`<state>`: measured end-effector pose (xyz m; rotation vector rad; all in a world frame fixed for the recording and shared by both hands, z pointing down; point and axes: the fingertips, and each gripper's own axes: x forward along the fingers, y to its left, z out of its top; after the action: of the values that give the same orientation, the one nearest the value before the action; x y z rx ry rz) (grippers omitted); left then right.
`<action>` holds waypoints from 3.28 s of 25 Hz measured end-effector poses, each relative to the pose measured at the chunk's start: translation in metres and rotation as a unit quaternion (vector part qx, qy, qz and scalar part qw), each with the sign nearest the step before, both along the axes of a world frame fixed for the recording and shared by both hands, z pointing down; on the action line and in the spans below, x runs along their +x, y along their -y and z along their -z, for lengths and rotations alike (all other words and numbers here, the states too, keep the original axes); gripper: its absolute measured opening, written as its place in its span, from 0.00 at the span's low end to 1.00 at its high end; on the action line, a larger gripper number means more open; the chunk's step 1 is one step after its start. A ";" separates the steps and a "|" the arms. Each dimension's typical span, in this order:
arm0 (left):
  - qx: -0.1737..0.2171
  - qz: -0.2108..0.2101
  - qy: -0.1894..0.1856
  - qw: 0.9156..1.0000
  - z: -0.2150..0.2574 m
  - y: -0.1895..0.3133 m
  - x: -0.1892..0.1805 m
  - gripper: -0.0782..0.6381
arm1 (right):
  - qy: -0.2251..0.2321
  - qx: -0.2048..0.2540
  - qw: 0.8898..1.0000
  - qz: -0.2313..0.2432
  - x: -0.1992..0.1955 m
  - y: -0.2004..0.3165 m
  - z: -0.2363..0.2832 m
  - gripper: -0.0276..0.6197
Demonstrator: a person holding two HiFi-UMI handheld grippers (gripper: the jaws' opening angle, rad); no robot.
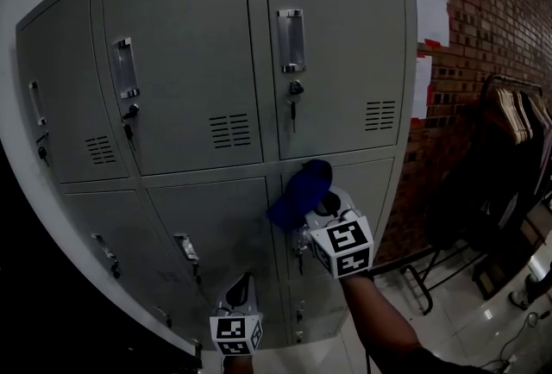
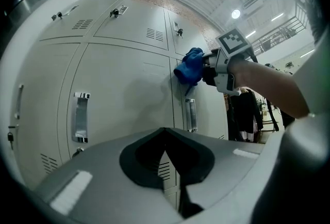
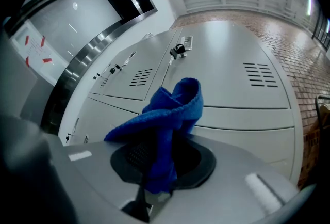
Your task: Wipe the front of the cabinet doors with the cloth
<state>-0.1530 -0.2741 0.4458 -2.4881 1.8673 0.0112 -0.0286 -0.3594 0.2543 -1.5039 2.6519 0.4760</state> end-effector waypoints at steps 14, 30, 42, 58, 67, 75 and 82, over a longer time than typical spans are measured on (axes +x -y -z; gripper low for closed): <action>-0.005 -0.009 0.001 1.000 -0.005 0.006 0.029 0.13 | 0.009 -0.013 0.999 -0.040 0.080 0.013 -0.007 0.15; -0.005 -0.007 -0.008 1.000 -0.004 0.005 0.044 0.13 | 0.014 -0.029 0.994 -0.103 0.180 0.029 -0.019 0.15; -0.011 -0.019 0.001 1.000 -0.010 -0.001 0.058 0.13 | 0.014 -0.038 0.994 -0.106 0.191 0.016 -0.022 0.16; -0.020 0.001 -0.002 1.000 -0.019 -0.011 0.016 0.13 | -0.037 -0.048 0.998 0.015 0.016 -0.009 -0.067 0.17; -0.019 0.020 -0.011 1.000 -0.018 -0.015 -0.010 0.13 | -0.043 -0.061 0.997 0.034 -0.019 -0.002 -0.069 0.15; -0.023 0.011 -0.008 1.000 -0.020 -0.010 -0.002 0.13 | -0.023 -0.074 0.997 0.014 0.015 0.005 -0.070 0.15; -0.027 -0.012 -0.005 1.000 -0.023 -0.002 0.026 0.13 | -0.010 -0.084 0.996 -0.027 0.078 0.014 -0.075 0.15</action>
<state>-0.1268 -0.2721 0.4689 -2.5494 1.8663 -0.0277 0.0498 -0.3737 0.3293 -1.6254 2.7340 0.2794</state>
